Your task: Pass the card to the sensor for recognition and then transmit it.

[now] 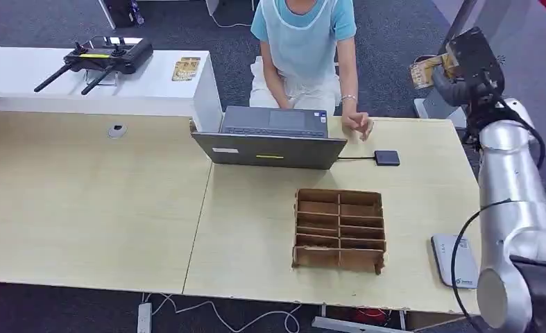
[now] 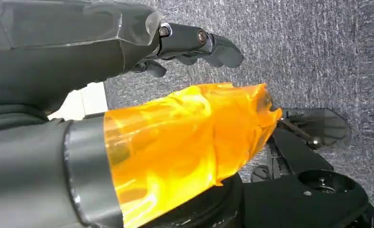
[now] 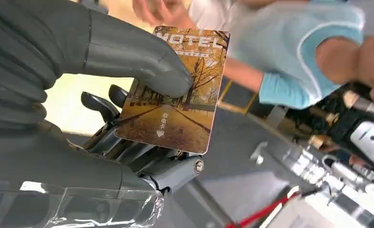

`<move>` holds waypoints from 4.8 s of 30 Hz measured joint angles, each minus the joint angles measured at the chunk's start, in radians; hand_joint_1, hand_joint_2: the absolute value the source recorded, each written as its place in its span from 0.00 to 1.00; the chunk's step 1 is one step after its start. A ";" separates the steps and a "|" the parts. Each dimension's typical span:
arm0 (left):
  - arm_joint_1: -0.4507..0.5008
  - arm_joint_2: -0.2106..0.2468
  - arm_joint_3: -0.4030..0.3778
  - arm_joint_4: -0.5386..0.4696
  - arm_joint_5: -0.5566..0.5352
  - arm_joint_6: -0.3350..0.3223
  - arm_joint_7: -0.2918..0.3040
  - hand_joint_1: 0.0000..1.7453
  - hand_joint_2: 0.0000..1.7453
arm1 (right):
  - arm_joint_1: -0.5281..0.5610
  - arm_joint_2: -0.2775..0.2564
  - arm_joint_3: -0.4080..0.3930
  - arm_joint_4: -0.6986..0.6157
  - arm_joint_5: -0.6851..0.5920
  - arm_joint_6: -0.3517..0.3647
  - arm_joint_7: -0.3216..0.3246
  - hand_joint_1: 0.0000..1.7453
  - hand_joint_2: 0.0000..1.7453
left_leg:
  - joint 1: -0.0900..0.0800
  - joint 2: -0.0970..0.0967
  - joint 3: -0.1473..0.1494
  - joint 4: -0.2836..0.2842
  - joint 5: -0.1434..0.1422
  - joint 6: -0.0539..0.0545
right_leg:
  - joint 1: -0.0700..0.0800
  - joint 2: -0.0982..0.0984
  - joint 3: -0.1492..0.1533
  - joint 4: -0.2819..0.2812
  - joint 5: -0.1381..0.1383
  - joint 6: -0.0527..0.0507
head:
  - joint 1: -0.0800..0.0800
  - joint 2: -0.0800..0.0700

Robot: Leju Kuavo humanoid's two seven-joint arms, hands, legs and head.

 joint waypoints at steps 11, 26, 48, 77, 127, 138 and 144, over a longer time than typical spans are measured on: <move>0.006 -0.002 0.024 0.000 0.014 0.002 -0.021 0.00 0.00 | 0.245 -0.138 -0.090 -0.082 -0.583 0.300 -0.018 1.00 1.00 | 0.000 -0.003 0.000 0.000 -0.001 0.002 | 0.000 -0.003 0.001 -0.001 -0.001 0.001 | 0.000 0.000; 0.015 -0.005 0.048 0.000 0.014 0.018 -0.021 0.00 0.00 | 0.809 -0.242 -0.112 -0.498 -0.733 0.285 -0.029 1.00 1.00 | 0.000 -0.004 -0.001 0.000 -0.003 0.002 | 0.000 -0.004 0.001 -0.001 -0.003 0.002 | 0.000 0.000; 0.015 -0.008 0.048 0.000 0.014 0.018 -0.023 0.00 0.00 | 1.013 -0.269 -0.236 -0.500 -0.626 0.295 -0.050 1.00 1.00 | 0.000 -0.002 -0.001 0.000 -0.003 0.003 | 0.000 -0.003 0.001 -0.001 -0.003 0.002 | 0.000 0.000; 0.015 -0.006 0.047 0.000 0.014 0.017 -0.020 0.00 0.00 | 0.990 -0.222 -0.311 -0.300 -0.459 0.279 -0.064 1.00 1.00 | 0.000 -0.002 -0.001 0.000 -0.003 0.003 | 0.000 -0.003 0.001 -0.001 -0.003 0.002 | 0.000 0.000; 0.016 -0.007 0.047 0.000 0.014 0.027 -0.011 0.00 0.00 | 0.946 -0.233 -0.282 -0.264 -0.323 0.195 -0.019 1.00 1.00 | 0.000 -0.002 0.000 0.000 -0.003 0.003 | 0.000 -0.003 0.001 -0.001 -0.003 0.002 | 0.000 0.000; 0.016 -0.008 0.047 0.000 0.014 0.029 -0.011 0.00 0.00 | 0.946 -0.253 -0.268 -0.264 -0.281 0.175 -0.007 1.00 1.00 | 0.000 -0.002 0.000 0.000 -0.003 0.003 | 0.000 -0.003 0.001 -0.001 -0.003 0.002 | 0.000 0.000; 0.016 -0.008 0.047 0.000 0.014 0.030 -0.011 0.00 0.00 | 0.940 -0.258 -0.259 -0.265 -0.271 0.162 -0.001 1.00 1.00 | 0.000 -0.002 0.000 0.000 -0.003 0.003 | 0.000 -0.003 0.002 -0.001 -0.003 0.002 | 0.000 0.000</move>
